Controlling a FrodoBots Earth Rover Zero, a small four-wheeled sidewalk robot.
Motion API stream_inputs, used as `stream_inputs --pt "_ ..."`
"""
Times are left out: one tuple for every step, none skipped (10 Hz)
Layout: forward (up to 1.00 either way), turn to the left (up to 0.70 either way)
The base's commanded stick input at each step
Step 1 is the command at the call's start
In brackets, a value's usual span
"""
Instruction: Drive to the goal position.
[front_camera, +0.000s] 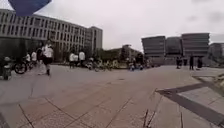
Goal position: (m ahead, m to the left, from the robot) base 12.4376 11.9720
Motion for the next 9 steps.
stream_inputs --pt "0.54 -0.13" --pt "0.54 -0.13" --pt "0.54 -0.13" --pt "0.54 -0.13" --pt "0.54 -0.13" --pt "0.54 -0.13" --pt "0.55 -0.13" --pt "0.56 -0.08" --pt "0.56 -0.02"
